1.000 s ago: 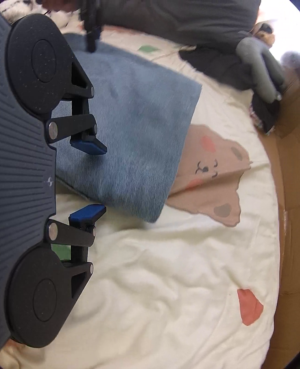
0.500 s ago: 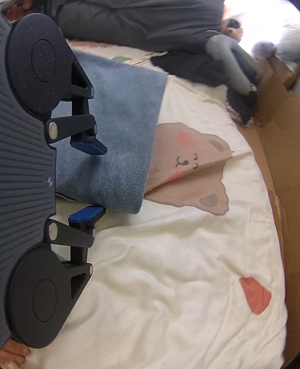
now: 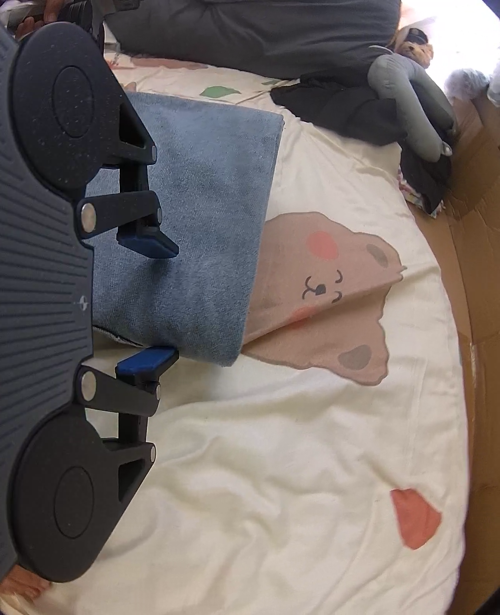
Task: Fold clothes
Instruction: 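Close both grippers on the stack edge, pinching the folded jeans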
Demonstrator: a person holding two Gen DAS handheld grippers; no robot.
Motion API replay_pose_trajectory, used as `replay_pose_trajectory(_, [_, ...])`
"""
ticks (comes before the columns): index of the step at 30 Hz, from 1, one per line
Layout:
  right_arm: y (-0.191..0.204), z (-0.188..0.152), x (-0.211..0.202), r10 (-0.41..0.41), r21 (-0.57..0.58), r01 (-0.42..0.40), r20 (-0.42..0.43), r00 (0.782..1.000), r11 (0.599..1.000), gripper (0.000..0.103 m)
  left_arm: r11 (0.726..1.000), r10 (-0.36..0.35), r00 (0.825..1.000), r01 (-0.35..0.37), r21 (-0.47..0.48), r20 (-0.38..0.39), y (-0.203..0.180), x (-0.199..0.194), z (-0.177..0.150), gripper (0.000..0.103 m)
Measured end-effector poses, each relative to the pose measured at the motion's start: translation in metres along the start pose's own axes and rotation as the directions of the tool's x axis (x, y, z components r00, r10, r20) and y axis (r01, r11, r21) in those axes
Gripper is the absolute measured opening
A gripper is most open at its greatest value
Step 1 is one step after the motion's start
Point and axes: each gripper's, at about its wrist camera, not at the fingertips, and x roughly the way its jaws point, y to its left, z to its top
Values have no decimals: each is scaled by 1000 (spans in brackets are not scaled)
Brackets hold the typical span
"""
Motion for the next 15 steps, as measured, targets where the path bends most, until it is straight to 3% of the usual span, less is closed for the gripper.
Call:
replay_pose_trajectory(6, [-10,-9,2,47,13,-47,12,999,999,54,999,-7,1000,6,39,21,-4,3,21,49])
replay_pose_trajectory(9, [-15,-13,0,65,32,-64,-46,997,997,54,997,-4,1000,2,71,29,-11,11,34,53])
replay_pose_trajectory(11, [-17,-22,-4,77,19,-77,-32,996,997,55,996,-9,999,6,85,32,-17,16,43,54])
replay_pose_trajectory(15, [-27,-42,2,158,105,-156,-13,987,982,54,994,-22,999,19,108,27,-23,28,63,58])
